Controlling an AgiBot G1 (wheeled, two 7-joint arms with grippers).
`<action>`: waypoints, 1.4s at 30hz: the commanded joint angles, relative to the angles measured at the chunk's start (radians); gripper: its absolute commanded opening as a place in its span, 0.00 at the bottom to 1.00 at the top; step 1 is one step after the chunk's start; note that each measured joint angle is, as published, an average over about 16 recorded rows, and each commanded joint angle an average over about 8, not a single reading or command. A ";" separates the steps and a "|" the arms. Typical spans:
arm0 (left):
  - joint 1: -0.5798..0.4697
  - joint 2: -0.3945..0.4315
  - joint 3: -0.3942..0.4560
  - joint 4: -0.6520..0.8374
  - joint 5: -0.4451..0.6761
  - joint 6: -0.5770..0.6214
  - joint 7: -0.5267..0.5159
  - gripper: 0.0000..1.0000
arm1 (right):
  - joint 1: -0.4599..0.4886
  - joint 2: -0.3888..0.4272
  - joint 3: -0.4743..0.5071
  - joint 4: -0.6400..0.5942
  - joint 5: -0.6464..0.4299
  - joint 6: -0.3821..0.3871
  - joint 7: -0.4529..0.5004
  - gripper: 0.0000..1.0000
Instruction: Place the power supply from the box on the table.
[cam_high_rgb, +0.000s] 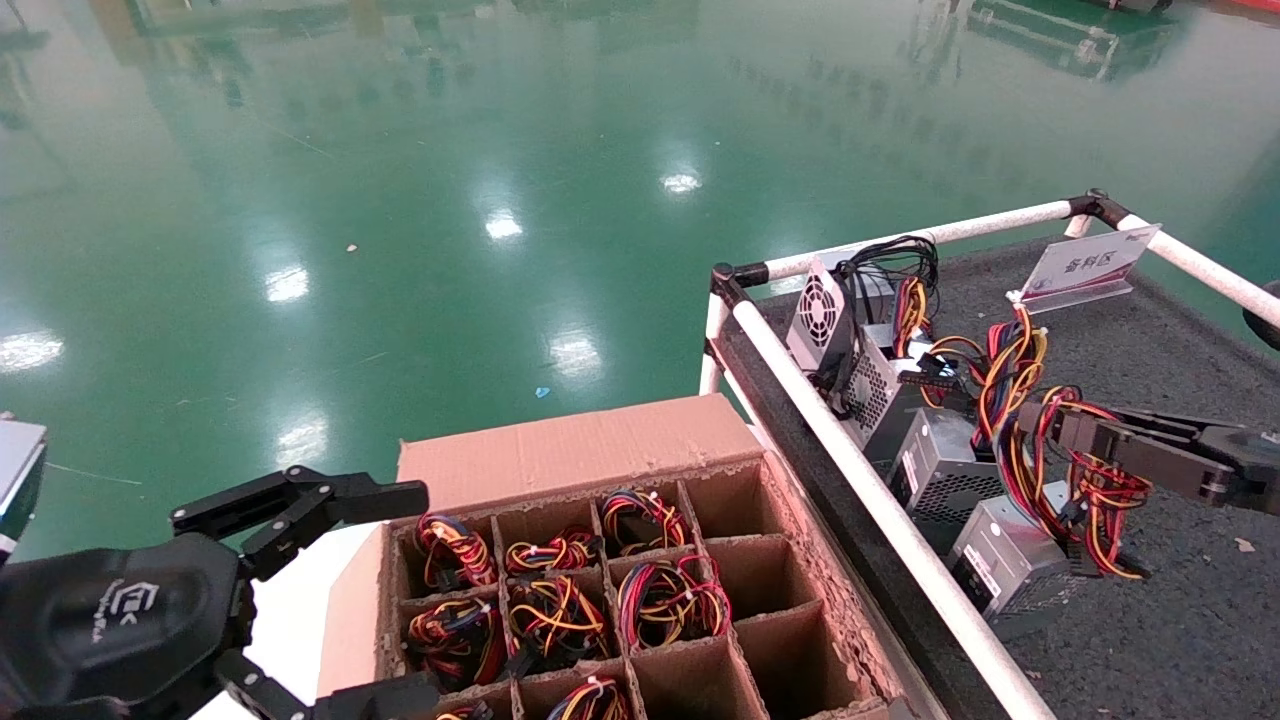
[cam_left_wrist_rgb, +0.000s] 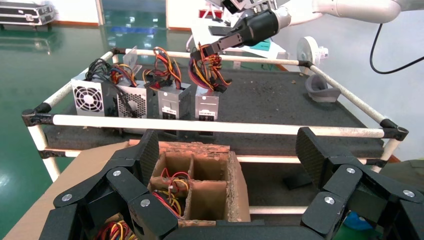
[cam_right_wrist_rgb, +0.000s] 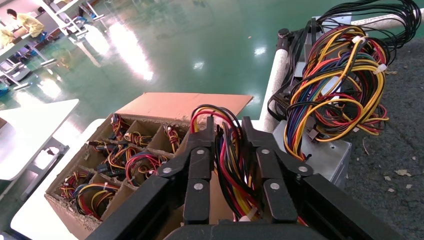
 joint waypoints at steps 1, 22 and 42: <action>0.000 0.000 0.000 0.000 0.000 0.000 0.000 1.00 | -0.001 0.001 0.001 0.001 0.000 0.000 0.001 1.00; 0.000 0.000 0.000 0.000 0.000 0.000 0.000 1.00 | 0.005 0.034 -0.008 0.042 -0.029 0.044 -0.041 1.00; 0.000 0.000 0.000 0.000 0.000 0.000 0.000 1.00 | 0.085 0.084 -0.014 0.050 -0.081 0.057 -0.125 1.00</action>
